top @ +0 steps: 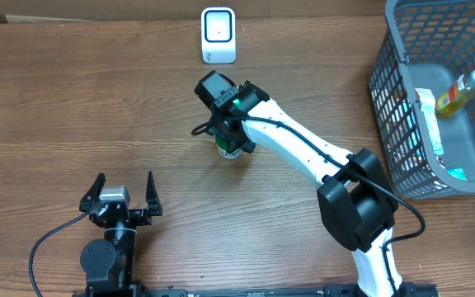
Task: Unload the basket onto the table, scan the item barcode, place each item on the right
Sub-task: 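Hold the jar in front of the white scanner, turning it slightly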
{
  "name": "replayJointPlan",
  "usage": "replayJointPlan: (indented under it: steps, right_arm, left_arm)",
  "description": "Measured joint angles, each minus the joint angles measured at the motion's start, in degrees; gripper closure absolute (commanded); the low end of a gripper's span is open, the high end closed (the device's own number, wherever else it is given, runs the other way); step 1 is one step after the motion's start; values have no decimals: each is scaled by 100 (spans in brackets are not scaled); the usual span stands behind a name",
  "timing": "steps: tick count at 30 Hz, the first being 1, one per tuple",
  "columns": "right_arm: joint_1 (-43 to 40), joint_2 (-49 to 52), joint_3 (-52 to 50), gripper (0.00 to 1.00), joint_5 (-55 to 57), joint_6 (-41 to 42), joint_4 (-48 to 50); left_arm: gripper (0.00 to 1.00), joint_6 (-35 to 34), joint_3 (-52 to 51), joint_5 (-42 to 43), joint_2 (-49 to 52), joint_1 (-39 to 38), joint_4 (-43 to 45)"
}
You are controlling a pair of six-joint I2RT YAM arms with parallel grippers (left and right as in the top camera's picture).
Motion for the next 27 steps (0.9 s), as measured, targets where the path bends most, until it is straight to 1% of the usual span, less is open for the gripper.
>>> replayJointPlan:
  steps: [3, 5, 10, 14, 18, 24, 27]
  right_arm:
    - [0, 0, 2, 40, 11, -35, -44]
    - [0, -2, 2, 43, 13, -129, -61]
    - [0, -2, 2, 43, -22, -479, -103]
    - [0, -4, 9, 43, -105, -955, -155]
    - [-2, -22, 17, 43, -240, -1624, -258]
    - [-28, -26, 17, 42, -745, -3119, -284]
    - [-44, -28, 17, 41, -881, -3657, -302]
  left_arm:
    - [1, 0, 0, 0, 0, 0, 0]
    - [0, 0, 0, 0, 0, 0, 0]
    - [0, 0, 0, 0, 0, 0, 0]
    - [0, 0, 0, 0, 0, 0, 0]
    - [0, 0, 0, -2, 0, 0, 0]
    - [0, 0, 0, 0, 0, 0, 0]
    - [0, 0, 0, 0, 0, 0, 0]
